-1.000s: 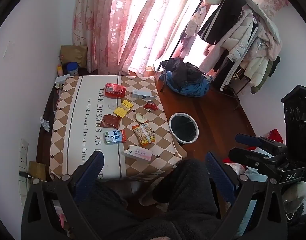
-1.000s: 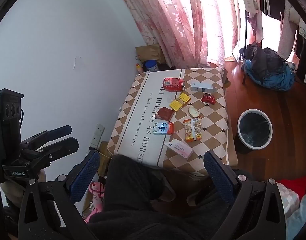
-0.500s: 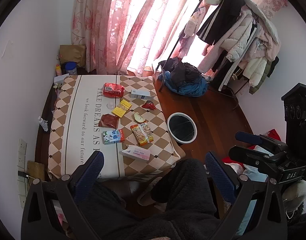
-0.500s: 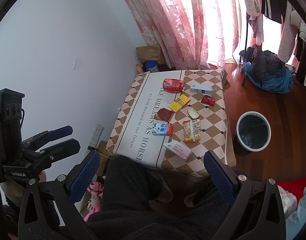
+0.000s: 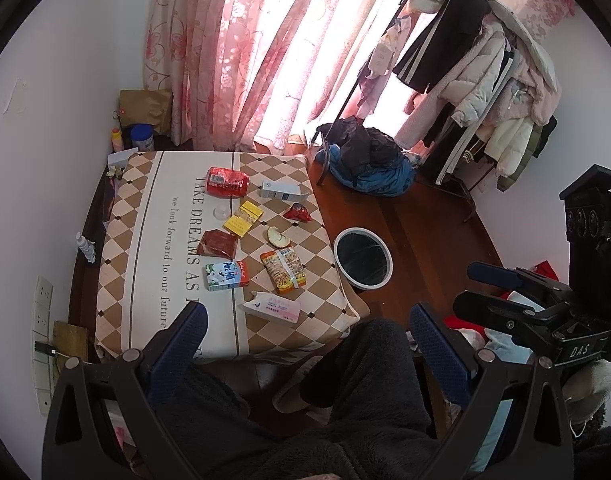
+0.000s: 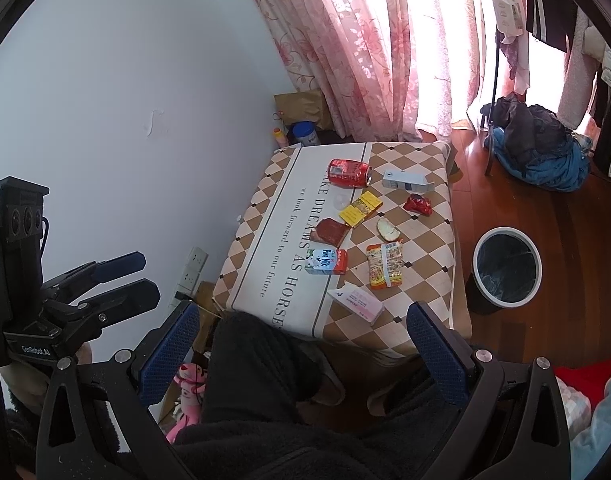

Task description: Collect trash

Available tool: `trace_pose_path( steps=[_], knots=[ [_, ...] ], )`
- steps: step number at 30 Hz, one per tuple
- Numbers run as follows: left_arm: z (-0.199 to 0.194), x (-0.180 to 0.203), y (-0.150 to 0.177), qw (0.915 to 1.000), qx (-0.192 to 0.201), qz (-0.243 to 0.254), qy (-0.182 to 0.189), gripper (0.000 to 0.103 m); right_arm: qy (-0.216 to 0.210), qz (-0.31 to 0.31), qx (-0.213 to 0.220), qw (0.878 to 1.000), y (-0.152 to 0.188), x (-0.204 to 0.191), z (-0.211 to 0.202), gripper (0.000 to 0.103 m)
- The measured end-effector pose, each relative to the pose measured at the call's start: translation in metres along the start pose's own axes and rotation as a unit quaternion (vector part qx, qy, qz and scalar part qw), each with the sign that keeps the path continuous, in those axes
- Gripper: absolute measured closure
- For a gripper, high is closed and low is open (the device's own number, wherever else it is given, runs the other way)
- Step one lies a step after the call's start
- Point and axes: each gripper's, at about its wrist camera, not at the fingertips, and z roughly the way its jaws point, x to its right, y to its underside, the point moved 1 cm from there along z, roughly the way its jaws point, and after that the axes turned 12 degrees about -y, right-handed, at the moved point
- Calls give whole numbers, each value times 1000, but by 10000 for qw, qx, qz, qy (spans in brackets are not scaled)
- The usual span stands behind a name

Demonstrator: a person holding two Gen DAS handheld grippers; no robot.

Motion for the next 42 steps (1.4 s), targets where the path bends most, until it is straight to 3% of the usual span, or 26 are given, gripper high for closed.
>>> trace_pose_path(
  steps=[42],
  knots=[
    [-5, -3, -3, 10000, 3, -39, 56, 0, -9, -150, -22, 9999, -1, -10, 4, 0]
  ],
)
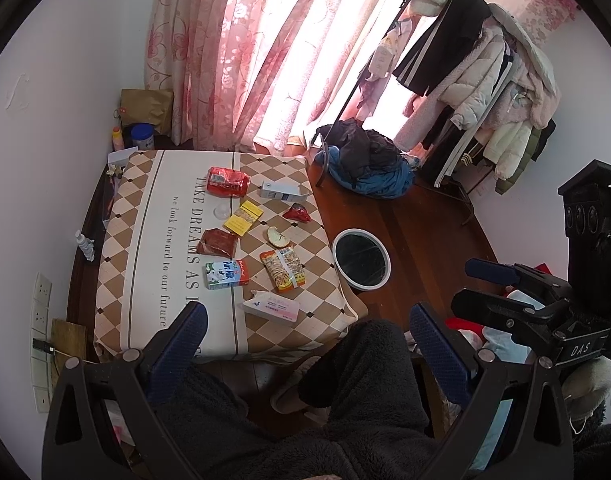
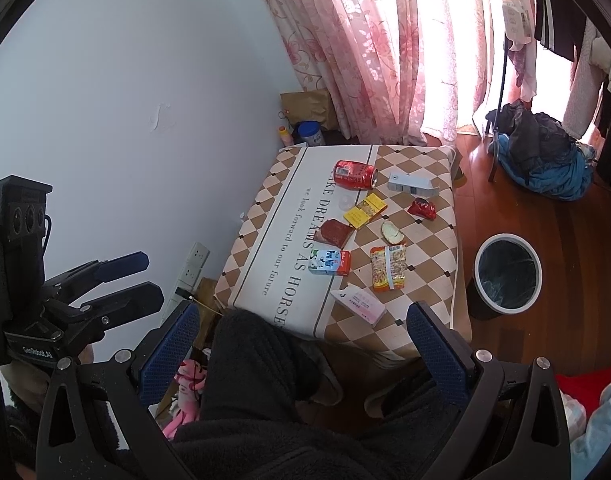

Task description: Collect trash

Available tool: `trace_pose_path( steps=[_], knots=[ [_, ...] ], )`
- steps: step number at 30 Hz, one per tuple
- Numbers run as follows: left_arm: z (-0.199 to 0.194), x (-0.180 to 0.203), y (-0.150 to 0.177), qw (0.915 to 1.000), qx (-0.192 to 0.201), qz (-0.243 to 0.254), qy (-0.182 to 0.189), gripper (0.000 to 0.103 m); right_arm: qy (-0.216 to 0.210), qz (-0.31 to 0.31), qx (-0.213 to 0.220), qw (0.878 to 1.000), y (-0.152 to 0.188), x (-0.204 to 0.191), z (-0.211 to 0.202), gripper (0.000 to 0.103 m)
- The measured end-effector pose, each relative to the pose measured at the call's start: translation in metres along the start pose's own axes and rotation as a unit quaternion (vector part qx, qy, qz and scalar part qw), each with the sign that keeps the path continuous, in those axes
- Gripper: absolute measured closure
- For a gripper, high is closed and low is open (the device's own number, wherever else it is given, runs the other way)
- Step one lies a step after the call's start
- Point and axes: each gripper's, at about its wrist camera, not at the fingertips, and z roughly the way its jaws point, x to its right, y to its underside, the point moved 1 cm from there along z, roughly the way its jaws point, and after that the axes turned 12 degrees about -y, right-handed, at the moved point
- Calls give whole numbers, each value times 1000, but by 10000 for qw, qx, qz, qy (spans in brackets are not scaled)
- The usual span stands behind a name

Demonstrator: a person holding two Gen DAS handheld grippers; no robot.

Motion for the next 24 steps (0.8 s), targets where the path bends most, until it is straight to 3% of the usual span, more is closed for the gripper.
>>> trace_pose_path(
  steps=[15, 17, 20, 22, 24],
  knots=[
    [6, 1, 4, 9999, -37, -69, -86, 0, 61, 134, 143, 9998, -6, 5, 0, 0],
    [19, -1, 7, 9993, -59, -134, -330, 0, 229, 201, 181, 9994, -8, 17, 7, 0],
    [58, -9, 10, 9937, -154, -318, -1064, 0, 568, 391, 157, 9975, -9, 48, 29, 0],
    [100, -17, 15, 9858, -368, -502, -1557, 0, 879, 513, 122, 9947, -8, 74, 51, 0],
    [138, -25, 21, 9803, -652, -694, -1732, 0, 1165, 720, 42, 9906, -5, 107, 77, 0]
  ],
)
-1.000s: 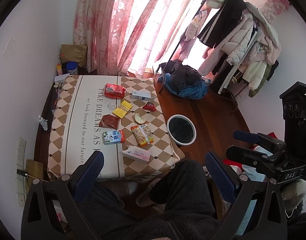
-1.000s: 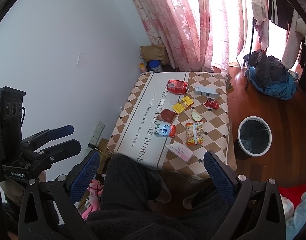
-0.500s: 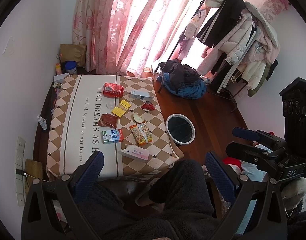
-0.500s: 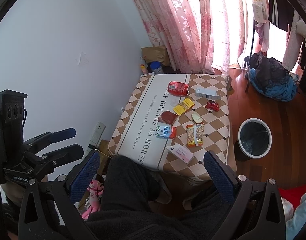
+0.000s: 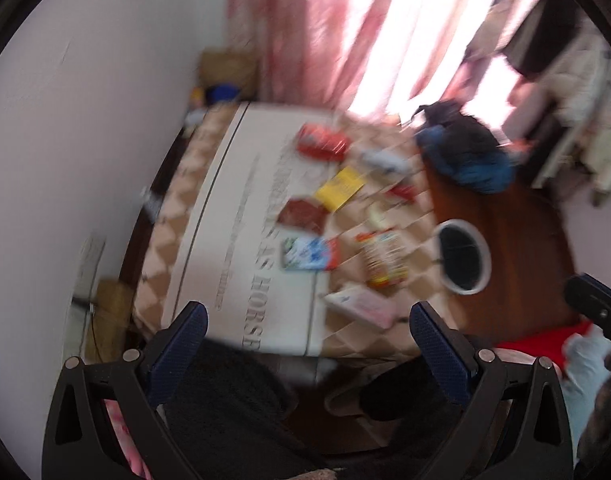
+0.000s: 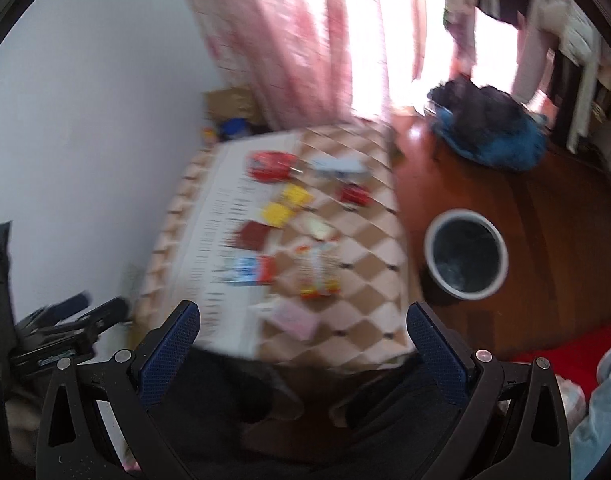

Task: Collect trash
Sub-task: 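Grasp the orange snack bag with the right tool while the left tool grasps the white-pink cleanser box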

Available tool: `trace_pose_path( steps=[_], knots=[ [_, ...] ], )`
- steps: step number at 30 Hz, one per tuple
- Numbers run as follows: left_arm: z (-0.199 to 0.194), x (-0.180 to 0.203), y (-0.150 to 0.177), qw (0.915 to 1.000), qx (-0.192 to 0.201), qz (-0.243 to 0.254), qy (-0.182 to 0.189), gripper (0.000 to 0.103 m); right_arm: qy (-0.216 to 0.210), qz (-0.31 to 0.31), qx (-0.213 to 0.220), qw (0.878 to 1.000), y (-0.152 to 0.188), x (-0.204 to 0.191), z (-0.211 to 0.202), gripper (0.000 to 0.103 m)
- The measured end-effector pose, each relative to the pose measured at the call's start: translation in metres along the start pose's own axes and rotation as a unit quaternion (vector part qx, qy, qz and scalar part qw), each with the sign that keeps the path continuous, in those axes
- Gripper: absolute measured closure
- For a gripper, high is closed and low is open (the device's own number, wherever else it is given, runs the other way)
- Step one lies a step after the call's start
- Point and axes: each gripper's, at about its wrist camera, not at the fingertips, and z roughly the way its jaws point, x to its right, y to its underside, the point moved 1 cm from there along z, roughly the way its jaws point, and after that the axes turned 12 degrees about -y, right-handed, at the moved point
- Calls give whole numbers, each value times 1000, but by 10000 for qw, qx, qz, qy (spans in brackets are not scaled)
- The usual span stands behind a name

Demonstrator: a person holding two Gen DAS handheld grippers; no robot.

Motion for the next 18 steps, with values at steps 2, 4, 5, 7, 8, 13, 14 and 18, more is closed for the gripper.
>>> trace_pose_path(
  steps=[2, 4, 5, 7, 8, 13, 14, 18],
  knots=[
    [38, 10, 2, 9990, -393, -182, -68, 1, 270, 247, -184, 9992, 1, 34, 45, 0],
    [79, 24, 6, 9955, -886, -331, 43, 1, 347, 498, -370, 9975, 7, 61, 82, 7],
    [97, 33, 9, 9931, -1108, -387, 50, 1, 375, 603, -445, 9965, 9, 74, 98, 12],
    [135, 59, 16, 9852, -1635, -483, 195, 1, 501, 770, -642, 9937, 17, 97, 129, 30],
    [145, 66, 17, 9830, -1746, -519, 238, 1, 536, 863, -708, 9923, 21, 107, 140, 31],
    [207, 112, 25, 9612, -2550, -887, 558, 8, 536, 1388, -802, 9856, 37, 144, 176, 31],
    [216, 118, 26, 9564, -2662, -1017, 634, 9, 532, 1458, -804, 9846, 38, 149, 178, 31],
    [234, 126, 30, 9490, -2751, -1399, 638, 35, 581, 1508, -848, 9832, 41, 158, 181, 30]
  ],
)
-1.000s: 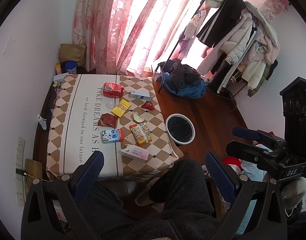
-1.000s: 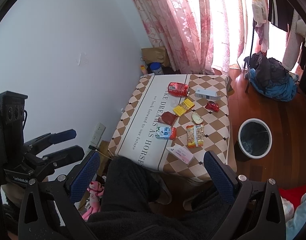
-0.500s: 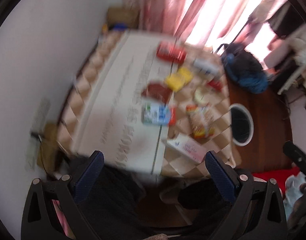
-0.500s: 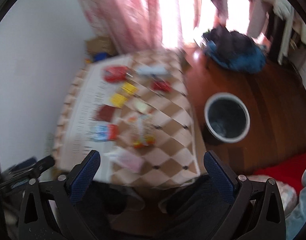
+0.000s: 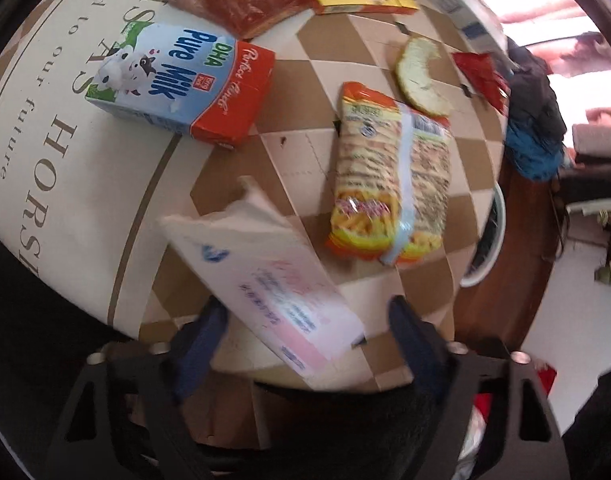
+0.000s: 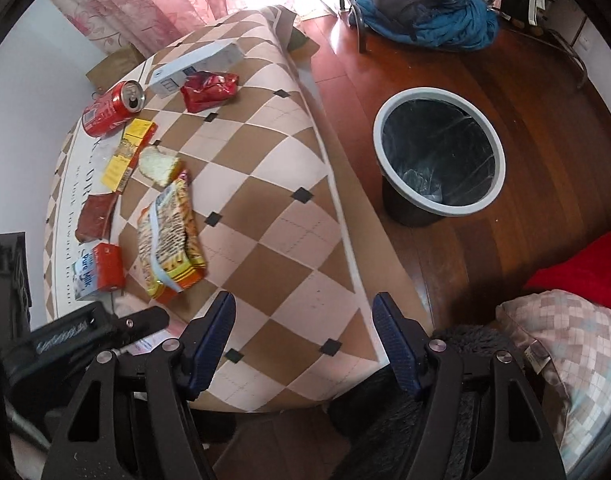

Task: Collect trash
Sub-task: 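Grasp the orange snack bag with the right tool while the left tool grasps the white-pink cleanser box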

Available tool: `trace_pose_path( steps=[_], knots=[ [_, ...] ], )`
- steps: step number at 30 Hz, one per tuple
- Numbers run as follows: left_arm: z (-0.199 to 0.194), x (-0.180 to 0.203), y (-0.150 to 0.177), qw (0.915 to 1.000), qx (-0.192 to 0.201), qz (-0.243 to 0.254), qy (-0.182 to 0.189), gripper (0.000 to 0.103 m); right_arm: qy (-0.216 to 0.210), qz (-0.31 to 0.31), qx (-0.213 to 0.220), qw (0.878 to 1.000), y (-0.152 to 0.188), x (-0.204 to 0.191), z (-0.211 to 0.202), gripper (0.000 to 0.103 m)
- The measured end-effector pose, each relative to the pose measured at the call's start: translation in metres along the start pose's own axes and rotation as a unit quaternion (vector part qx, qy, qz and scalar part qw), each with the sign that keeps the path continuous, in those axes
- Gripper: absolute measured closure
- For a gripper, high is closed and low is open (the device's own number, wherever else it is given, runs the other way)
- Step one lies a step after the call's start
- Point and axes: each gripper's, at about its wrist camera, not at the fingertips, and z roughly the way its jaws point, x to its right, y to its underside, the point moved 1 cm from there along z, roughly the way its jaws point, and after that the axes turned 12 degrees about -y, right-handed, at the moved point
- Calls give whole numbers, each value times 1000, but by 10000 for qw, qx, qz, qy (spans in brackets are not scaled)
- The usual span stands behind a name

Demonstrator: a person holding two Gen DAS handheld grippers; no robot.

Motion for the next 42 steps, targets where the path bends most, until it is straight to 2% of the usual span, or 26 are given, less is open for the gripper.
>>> trace_pose_path(
  steps=[1, 2, 4, 7, 9, 11, 13, 15, 16, 21, 22, 24, 26, 27, 30, 31, 32, 35, 39, 42],
  knots=[
    [-2, -2, 1, 10000, 85, -17, 27, 47, 15, -60, -24, 10000, 0, 0, 0, 30],
    [-4, -3, 3, 9998, 167, 45, 33, 48, -3, -101, -37, 9999, 0, 0, 1, 29],
    [-13, -8, 11, 9980, 382, 432, -268, 52, -120, -157, -108, 9997, -2, -5, 4, 26],
    [-28, -21, 18, 9898, 711, 1057, -639, 73, -352, -335, -202, 9986, -8, -27, 14, 23],
    [-36, -33, 18, 9809, 1004, 1325, -1007, 73, -470, -521, -232, 9973, -12, -45, 22, 20],
    [-37, -49, 13, 9787, 1086, 1315, -1144, 74, -503, -732, -271, 9957, -18, -68, 36, 20],
    [-27, -61, 3, 9843, 873, 1148, -1020, 74, -484, -906, -358, 9941, -24, -86, 49, 19],
    [-19, -75, 2, 9926, 610, 864, -602, 74, -453, -1049, -476, 9923, -30, -100, 62, 19],
    [-17, -82, 4, 9939, 580, 767, -547, 74, -392, -1108, -534, 9916, -33, -106, 68, 19],
    [-3, -118, 13, 9947, 511, 598, -667, 73, -330, -1221, -1025, 9867, -41, -127, 109, 19],
    [-5, -126, 14, 9956, 599, 506, -514, 71, -326, -1256, -1096, 9855, -40, -129, 116, 20],
    [-7, -128, 8, 9951, 575, 475, -645, 70, -147, -1395, -1181, 9830, -37, -134, 125, 20],
    [-12, -137, 6, 9954, 554, 462, -625, 67, 79, -1583, -1128, 9809, -34, -139, 126, 32],
    [-15, -140, 6, 9946, 579, 492, -709, 65, 198, -1633, -1111, 9801, -33, -136, 124, 42],
    [-30, -138, -7, 9932, 726, 593, -697, 34, 214, -1413, -1139, 9832, -32, -115, 115, 43],
    [-35, -136, -8, 9922, 797, 664, -695, 17, 214, -1290, -1111, 9852, -30, -102, 109, 43],
    [-40, -135, -8, 9913, 845, 719, -701, 11, 194, -1215, -1088, 9864, -29, -92, 104, 43],
    [-51, -119, -4, 9920, 863, 776, -488, 9, 197, -987, -963, 9902, -20, -63, 87, 43],
    [-50, -89, 1, 9967, 515, 615, -110, 9, 84, -632, -817, 9946, -10, -34, 73, 43],
    [-43, -59, 11, 9975, 356, 601, -116, 10, 8, -429, -764, 9962, -8, -21, 71, 43]
  ],
)
